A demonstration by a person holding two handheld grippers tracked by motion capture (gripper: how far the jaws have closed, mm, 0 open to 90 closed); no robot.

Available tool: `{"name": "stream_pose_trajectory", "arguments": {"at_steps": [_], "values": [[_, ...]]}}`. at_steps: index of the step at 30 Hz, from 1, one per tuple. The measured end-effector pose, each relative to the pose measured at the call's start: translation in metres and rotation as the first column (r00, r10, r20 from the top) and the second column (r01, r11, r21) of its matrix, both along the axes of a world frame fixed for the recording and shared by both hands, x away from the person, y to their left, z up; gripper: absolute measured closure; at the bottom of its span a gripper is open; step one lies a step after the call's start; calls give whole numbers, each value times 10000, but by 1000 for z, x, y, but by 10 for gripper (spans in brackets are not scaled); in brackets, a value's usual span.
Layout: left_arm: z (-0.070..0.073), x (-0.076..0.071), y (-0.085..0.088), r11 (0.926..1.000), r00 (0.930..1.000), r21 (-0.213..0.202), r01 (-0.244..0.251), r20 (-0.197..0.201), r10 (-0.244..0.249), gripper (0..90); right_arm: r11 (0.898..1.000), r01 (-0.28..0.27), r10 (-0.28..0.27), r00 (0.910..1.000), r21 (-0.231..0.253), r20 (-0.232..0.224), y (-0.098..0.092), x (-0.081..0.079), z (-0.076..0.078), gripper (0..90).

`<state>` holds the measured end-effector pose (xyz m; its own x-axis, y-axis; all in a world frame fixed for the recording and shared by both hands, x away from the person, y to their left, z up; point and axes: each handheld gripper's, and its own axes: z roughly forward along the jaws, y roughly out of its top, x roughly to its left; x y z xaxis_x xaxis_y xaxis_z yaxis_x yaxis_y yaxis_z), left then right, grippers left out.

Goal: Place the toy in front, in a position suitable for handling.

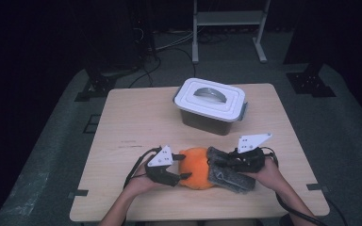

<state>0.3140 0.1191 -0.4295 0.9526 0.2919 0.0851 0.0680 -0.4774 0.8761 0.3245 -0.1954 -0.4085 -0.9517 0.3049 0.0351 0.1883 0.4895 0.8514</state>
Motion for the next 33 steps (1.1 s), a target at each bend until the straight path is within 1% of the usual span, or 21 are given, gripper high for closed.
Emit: {"name": "stream_pose_trajectory", "arguments": {"at_steps": [1, 2, 5, 7, 8, 12, 15, 18, 20, 21, 23, 26, 29, 33], "values": [[2, 0, 0, 9998, 10000, -187, -6, 47, 6, 331, 9999, -102, 102, 9999, 14, 29, 3, 0, 1, 761], [4, 0, -1, 9997, 10000, -253, 32, 71, -30, 332, 9998, -195, 195, 9998, 11, 94, 7, 0, 3, 761], [3, -1, -7, 10000, 9998, 80, 30, 209, -32, 332, 9991, -432, 433, 9986, -32, 300, 17, -3, 9, 761], [0, 0, -6, 9999, 9999, 170, -17, 105, 15, 343, 9986, -491, 502, 9974, -217, 524, 22, -5, 11, 761], [-1, 1, -5, 9998, 10000, 175, -9, 42, 8, 350, 9985, -508, 519, 9973, -228, 521, 22, -5, 12, 761], [-5, 1, -3, 9997, 10000, 249, 20, -49, -19, 369, 9993, -369, 370, 9988, -51, 315, 14, -3, 8, 760], [-6, 2, -3, 9997, 9999, 217, 88, -137, -86, 370, 9997, -170, 170, 9999, 187, 32, 3, -3, -1, 760], [-6, 2, -3, 9996, 9998, 246, 108, -174, -103, 374, 9996, 51, -44, 9996, 276, -269, -7, -4, -8, 760], [-6, 1, -1, 9997, 9998, 221, 141, -152, -138, 375, 9994, 222, -211, 9990, 262, -406, -13, -3, -11, 760], [-7, 1, -1, 9995, 9997, 200, 231, -90, -230, 378, 9993, 255, -241, 9985, 276, -497, -16, -2, -12, 760], [-8, -1, 0, 9992, 9994, 185, 348, -53, -347, 387, 9984, 350, -323, 9975, 438, -629, -20, 0, -12, 761], [-8, -3, -1, 9984, 9987, 224, 513, 14, -513, 391, 9980, 331, -302, 9982, 547, -527, -18, 3, -7, 761], [-8, -4, -1, 9975, 9979, 281, 654, 6, -655, 391, 9982, 224, -201, 9990, 553, -410, -10, 7, -1, 760], [-9, -4, 2, 9978, 9981, 245, 614, -87, -612, 391, 9990, 96, -81, 9993, 433, -362, -2, 10, -1, 761]]}}
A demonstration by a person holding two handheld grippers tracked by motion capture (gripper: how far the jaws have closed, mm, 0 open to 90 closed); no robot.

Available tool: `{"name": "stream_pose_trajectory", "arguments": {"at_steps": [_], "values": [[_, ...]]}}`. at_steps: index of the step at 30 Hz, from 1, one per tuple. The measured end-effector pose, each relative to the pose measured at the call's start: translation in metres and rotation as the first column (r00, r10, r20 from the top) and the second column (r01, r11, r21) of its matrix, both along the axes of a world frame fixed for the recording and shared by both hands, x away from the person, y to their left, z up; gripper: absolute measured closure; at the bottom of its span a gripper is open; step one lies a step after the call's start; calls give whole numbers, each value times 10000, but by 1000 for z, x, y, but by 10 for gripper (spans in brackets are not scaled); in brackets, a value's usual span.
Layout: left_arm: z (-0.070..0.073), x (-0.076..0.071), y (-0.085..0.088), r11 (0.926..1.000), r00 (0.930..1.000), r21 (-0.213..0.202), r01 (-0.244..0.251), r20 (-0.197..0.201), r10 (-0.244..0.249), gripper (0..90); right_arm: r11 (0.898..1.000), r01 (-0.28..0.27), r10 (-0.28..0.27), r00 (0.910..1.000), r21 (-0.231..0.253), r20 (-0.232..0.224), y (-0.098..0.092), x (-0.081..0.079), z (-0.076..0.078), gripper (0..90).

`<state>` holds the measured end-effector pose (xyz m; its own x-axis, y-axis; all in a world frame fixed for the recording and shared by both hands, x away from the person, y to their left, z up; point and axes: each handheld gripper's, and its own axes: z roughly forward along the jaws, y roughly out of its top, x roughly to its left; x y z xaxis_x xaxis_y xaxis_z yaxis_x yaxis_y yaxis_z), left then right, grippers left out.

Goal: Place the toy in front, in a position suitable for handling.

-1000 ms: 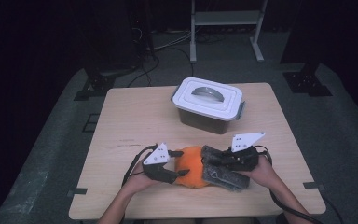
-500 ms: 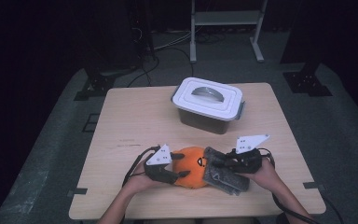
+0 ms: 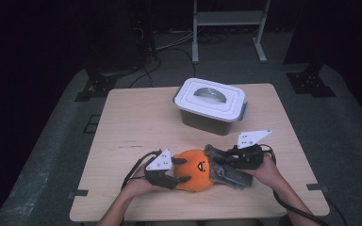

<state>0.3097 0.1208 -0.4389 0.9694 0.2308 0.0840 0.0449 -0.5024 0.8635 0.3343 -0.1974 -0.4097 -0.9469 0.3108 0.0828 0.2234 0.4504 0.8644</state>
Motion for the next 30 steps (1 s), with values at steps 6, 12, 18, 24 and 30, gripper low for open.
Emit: {"name": "stream_pose_trajectory", "arguments": {"at_steps": [6, 12, 18, 24, 30], "values": [[0, 1, -3, 10000, 10000, -23, -81, -4, 81, 391, 9987, 435, -445, 9982, -272, -399, -15, 1, -14, 761], [0, 1, -7, 9997, 9997, -39, -247, 21, 247, 390, 9991, 421, -422, 9988, -75, -240, -22, -7, -5, 761], [2, 2, -10, 9984, 9985, 95, -552, 42, 552, 391, 9998, -196, 198, 9995, -92, 241, -3, -13, 10, 761], [1, 5, -11, 9965, 9965, 32, -833, -118, 833, 391, 9997, -94, 94, 10000, -209, -15, -3, -14, -7, 760], [3, 8, -15, 9946, 9941, 17, -1036, -328, 1036, 380, 9976, 307, -316, 9994, -616, -140, -18, -16, -14, 759]]}}
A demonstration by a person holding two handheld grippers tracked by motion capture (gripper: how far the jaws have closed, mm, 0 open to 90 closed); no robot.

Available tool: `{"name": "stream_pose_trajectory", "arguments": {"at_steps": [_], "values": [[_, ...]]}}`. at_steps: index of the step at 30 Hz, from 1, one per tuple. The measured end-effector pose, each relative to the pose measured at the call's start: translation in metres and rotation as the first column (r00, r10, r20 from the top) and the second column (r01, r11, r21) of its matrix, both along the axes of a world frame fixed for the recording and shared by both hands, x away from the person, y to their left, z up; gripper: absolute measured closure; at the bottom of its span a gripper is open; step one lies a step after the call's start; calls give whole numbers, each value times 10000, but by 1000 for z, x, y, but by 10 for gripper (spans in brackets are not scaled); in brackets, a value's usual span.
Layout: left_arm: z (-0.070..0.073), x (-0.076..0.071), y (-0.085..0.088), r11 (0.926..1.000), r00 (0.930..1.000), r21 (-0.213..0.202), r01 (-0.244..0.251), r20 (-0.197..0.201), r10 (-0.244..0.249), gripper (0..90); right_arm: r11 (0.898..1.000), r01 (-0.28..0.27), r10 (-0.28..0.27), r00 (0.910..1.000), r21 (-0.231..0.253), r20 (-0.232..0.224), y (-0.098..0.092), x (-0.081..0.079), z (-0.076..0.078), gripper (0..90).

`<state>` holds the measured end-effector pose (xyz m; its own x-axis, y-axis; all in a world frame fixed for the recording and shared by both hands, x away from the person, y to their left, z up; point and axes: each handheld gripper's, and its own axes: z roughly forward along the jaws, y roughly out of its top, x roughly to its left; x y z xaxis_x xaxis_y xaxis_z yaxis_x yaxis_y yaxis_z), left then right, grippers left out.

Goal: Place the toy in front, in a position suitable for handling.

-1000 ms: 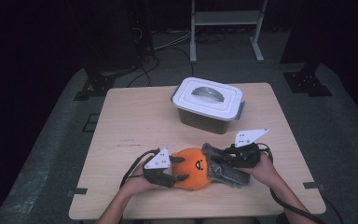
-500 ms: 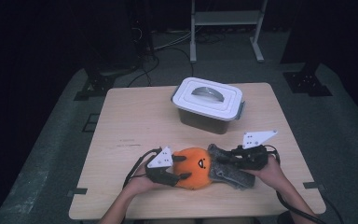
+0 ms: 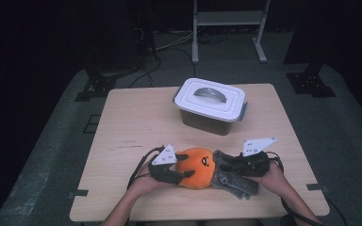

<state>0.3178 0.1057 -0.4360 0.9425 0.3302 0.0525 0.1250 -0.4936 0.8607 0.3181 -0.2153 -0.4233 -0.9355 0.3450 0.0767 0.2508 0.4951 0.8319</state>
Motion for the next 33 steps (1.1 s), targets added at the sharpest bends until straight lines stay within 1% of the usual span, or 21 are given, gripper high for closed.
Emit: {"name": "stream_pose_trajectory", "arguments": {"at_steps": [2, 4, 5, 7, 10, 11, 12, 13, 15, 16, 17, 18, 20, 21, 22, 24, 26, 27, 29, 31, 33], "values": [[1, 0, -2, 10000, 10000, 16, -24, 27, 24, 378, 10000, -28, 29, 9998, -34, 217, 1, -2, 6, 759], [1, 0, -4, 10000, 9999, -23, -71, 70, 71, 376, 9996, -171, 162, 9991, 228, 393, 5, -4, 14, 760], [2, 0, -6, 10000, 9999, -6, -74, 125, 74, 375, 9993, -266, 252, 9984, 272, 496, 8, -4, 17, 760], [3, -1, -7, 10000, 9996, 29, -56, 267, 56, 369, 9990, -410, 398, 9974, 191, 594, 15, -3, 20, 760], [9, -3, -5, 9999, 9990, 82, -137, 430, 133, 325, 9987, -494, 501, 9974, -149, 517, 22, -1, 15, 760], [10, -3, -4, 9996, 9989, 134, -254, 392, 249, 273, 9988, -471, 475, 9979, -114, 435, 21, -1, 12, 760], [11, -2, -3, 9993, 9988, 166, -325, 377, 319, 240, 9991, -429, 432, 9983, -70, 395, 19, 0, 10, 760], [11, -2, -1, 9993, 9988, 105, -355, 353, 352, 234, 9993, -365, 367, 9987, -71, 343, 16, 0, 8, 760], [9, -1, 0, 9993, 9992, 36, -370, 116, 370, 241, 9996, -258, 259, 9994, -61, 215, 9, -1, 5, 760], [8, 0, -1, 9994, 9994, 125, -322, 157, 320, 248, 9996, -220, 222, 9997, -150, 136, 7, -1, 5, 760], [7, -1, -3, 9996, 9996, 127, -233, 180, 230, 270, 9994, -221, 226, 9996, -265, 179, 5, -2, 6, 760], [7, -2, -4, 9996, 9996, 227, -150, 256, 144, 284, 9994, -214, 220, 9996, -281, 196, 4, -3, 9, 760], [7, -4, -6, 9997, 9993, 252, 23, 361, -32, 298, 9994, -229, 238, 9991, -249, 364, 5, -2, 16, 760], [7, -6, -8, 9994, 9986, 280, 198, 480, -211, 304, 9995, -233, 243, 9988, -225, 434, 6, -1, 20, 760], [7, -7, -9, 9989, 9975, 335, 335, 615, -355, 310, 9995, -264, 272, 9982, -160, 528, 8, 2, 25, 760], [7, -9, -10, 9983, 9967, 348, 464, 655, -486, 312, 9995, -302, 308, 9976, -105, 625, 14, 8, 31, 760], [7, -11, -9, 9979, 9959, 368, 541, 708, -566, 310, 9994, -329, 336, 9980, -143, 536, 19, 14, 33, 760], [7, -11, -8, 9978, 9959, 353, 553, 694, -577, 308, 9989, -410, 420, 9980, -216, 482, 22, 16, 31, 760], [10, -10, -5, 9984, 9963, 189, 529, 662, -541, 280, 9976, -549, 563, 9979, -418, 334, 27, 16, 26, 759], [13, -9, -1, 9993, 9975, -54, 360, 607, -356, 251, 9975, -598, 607, 9979, -365, 228, 27, 14, 22, 760], [16, -7, 1, 9997, 9982, -218, 130, 593, -116, 221, 9976, -612, 619, 9978, -316, 229, 23, 10, 19, 760]]}}
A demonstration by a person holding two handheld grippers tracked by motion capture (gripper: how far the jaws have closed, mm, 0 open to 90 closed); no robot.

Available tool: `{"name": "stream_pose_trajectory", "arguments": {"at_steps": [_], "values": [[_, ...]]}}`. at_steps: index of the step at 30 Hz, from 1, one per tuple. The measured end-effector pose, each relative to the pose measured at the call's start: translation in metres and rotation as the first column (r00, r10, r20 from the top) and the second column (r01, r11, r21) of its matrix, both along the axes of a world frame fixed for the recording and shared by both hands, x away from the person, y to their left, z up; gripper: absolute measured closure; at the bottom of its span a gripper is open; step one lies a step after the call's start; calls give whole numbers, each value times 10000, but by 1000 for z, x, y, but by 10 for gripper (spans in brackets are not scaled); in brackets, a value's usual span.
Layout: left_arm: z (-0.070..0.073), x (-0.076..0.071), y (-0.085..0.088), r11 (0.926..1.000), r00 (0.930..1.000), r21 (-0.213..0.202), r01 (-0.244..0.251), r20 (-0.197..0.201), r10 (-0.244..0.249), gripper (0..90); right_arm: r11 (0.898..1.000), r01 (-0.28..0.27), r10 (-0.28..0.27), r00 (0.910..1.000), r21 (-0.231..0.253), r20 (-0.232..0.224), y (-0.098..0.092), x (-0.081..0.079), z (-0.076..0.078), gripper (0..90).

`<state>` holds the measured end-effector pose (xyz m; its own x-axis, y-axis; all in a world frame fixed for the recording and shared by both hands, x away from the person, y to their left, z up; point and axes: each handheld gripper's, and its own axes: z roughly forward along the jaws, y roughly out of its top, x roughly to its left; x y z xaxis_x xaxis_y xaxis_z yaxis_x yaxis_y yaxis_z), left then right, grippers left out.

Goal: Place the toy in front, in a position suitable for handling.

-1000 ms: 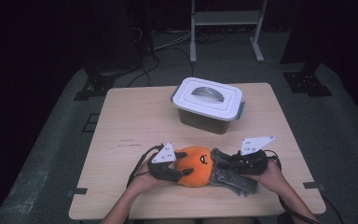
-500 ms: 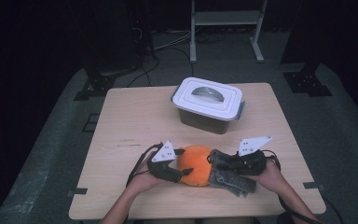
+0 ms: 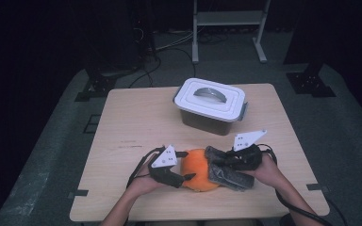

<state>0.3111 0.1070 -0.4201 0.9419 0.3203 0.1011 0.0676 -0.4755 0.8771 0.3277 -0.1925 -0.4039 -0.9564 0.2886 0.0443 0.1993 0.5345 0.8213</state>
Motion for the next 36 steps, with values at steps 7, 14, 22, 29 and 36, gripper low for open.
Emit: {"name": "stream_pose_trajectory", "arguments": {"at_steps": [7, 14, 22, 29, 36], "values": [[-4, 6, -5, 9999, 9956, -123, -39, -935, 27, 184, 9993, -368, 366, 9991, -102, -228, -14, -15, -4, 759], [-6, -3, -9, 9983, 9980, 162, 566, -291, -562, 303, 9976, -681, 680, 9976, 92, 107, -1, -13, 13, 760], [-8, -4, -4, 9976, 9978, 290, 631, -209, -625, 326, 9981, -613, 612, 9980, 33, 156, 2, -4, 13, 761], [-3, 2, -8, 9981, 9923, -132, 594, -1081, -604, 202, 9995, -174, 179, 9997, 270, -167, -16, -10, -4, 759], [-6, 2, -16, 9970, 9863, -342, 695, -1477, -738, 267, 9990, -399, 396, 9991, 212, 168, -13, -22, 2, 760]]}}
